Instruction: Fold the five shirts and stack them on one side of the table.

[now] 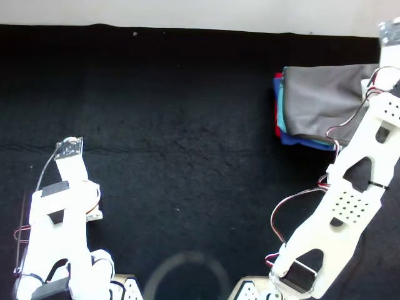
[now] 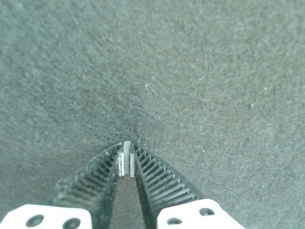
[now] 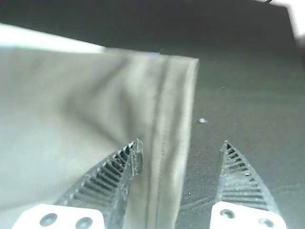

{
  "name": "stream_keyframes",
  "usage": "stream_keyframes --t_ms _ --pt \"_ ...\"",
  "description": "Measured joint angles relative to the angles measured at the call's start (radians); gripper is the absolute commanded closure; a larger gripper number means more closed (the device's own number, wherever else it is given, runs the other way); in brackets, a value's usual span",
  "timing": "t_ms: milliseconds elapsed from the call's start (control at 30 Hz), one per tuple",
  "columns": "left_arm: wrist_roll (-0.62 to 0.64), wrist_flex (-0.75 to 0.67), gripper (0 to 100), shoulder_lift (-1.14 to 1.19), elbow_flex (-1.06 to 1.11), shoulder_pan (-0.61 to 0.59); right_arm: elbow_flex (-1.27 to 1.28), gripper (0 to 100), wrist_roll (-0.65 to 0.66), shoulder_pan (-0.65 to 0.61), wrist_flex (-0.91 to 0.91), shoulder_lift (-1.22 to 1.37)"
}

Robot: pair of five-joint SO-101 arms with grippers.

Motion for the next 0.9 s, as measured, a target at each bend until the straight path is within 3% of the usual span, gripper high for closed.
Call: stream_keyframes --t_ms 133,300,533,767,900 --pt "0.0 0.0 99 0.0 0.0 0.0 -0.164 69.5 -0.127 -0.018 0.069 0.0" --pt "0.0 0.0 99 0.0 0.0 0.0 -0.265 99.8 -0.143 -0.057 0.169 0.002" --pt "0.0 0.0 99 0.0 0.0 0.0 -0.272 99.1 -0.143 -0.086 0.164 0.129" --pt "0.0 0.0 99 0.0 0.0 0.0 -0.272 99.1 -0.143 0.002 -0.087 0.308" --pt "0.0 0.0 99 0.0 0.0 0.0 -0.276 99.1 -0.143 0.014 -0.138 0.397"
